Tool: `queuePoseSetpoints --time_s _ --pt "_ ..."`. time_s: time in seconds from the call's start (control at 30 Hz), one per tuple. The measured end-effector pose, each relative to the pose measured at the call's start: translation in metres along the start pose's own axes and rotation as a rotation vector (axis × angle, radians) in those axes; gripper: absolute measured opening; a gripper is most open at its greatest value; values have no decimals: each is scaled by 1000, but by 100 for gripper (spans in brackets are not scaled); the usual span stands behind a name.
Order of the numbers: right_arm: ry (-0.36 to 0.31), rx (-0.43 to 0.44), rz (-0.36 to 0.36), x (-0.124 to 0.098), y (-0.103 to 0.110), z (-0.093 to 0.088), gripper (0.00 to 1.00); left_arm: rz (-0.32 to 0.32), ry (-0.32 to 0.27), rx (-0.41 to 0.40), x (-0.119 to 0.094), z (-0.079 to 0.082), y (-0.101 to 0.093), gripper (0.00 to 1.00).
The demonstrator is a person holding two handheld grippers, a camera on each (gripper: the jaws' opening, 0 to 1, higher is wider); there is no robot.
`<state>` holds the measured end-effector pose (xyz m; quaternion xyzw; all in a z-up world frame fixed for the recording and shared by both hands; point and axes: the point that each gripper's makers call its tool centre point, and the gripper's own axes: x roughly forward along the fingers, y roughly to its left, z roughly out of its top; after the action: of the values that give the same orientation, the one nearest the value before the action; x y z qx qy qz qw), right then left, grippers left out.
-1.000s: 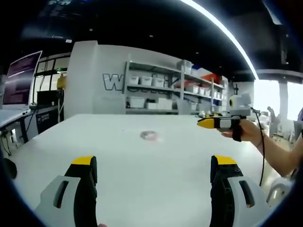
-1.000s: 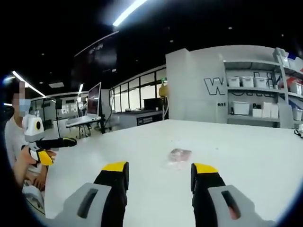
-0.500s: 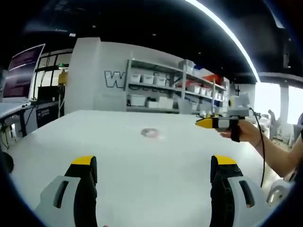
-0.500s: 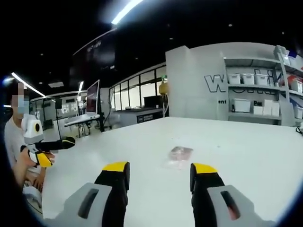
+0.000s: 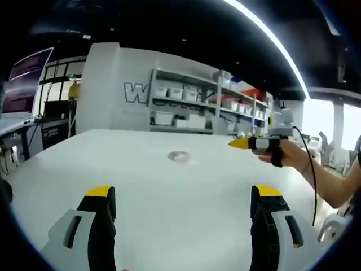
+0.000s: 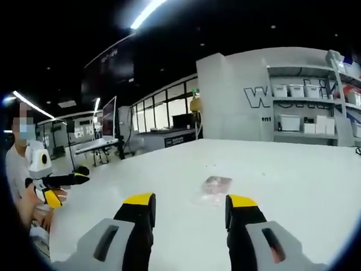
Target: Open the resealable bag by pulling the two sides of the seal apart until the entire bag opening is separated and visibly accessible.
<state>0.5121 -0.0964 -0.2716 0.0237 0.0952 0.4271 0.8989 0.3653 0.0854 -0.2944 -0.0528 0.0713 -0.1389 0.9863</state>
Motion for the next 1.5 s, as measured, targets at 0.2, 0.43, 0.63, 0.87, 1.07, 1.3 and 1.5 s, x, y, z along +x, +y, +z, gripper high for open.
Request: queuePoseSetpoints --time_s 0.2,0.43,0.63,0.87,1.07,1.3,1.5 --pt "23 -18 -19 6 -7 -4 48 -4 2 1 1 -1 -2 100" --pt "31 -20 -17 12 -8 -6 47 -2 1 -6 1 -3 0 100" --pt "39 -25 -18 15 -7 -7 47 -9 -1 -4 2 -1 -2 100" --pt "50 -26 -18 21 -10 -9 46 -13 5 0 4 -1 -1 100" --pt "60 -24 -16 26 -12 -12 46 -12 12 5 8 -1 0 100" --pt "73 -28 -9 30 -14 -16 46 -12 13 4 12 -1 -1 100" --pt "92 -32 -10 34 -19 -18 47 -21 17 13 17 -1 -5 100"
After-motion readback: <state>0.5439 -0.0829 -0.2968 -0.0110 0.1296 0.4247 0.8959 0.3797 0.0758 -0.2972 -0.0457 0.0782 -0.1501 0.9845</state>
